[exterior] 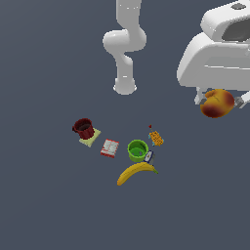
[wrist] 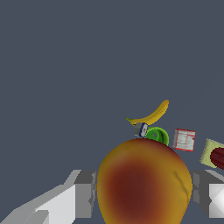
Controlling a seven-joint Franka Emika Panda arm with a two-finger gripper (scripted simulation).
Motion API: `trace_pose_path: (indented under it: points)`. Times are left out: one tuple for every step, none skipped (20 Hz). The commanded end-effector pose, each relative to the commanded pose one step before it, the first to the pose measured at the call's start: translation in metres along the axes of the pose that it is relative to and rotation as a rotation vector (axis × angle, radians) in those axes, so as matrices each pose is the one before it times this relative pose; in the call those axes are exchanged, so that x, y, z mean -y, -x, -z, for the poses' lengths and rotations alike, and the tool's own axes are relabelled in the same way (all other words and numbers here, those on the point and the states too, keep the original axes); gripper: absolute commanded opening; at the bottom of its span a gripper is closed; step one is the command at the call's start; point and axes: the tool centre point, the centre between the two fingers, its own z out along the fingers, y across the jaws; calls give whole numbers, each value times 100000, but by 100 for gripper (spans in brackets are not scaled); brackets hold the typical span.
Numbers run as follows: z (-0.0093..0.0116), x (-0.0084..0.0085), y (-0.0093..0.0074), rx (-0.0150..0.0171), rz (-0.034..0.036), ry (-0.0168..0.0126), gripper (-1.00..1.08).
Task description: Pick up a designated object from a clutter of objects.
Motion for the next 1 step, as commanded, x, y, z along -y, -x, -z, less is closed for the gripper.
trace_pose_path:
  points:
    - [100, 55, -45, -82, 21, -44, -100]
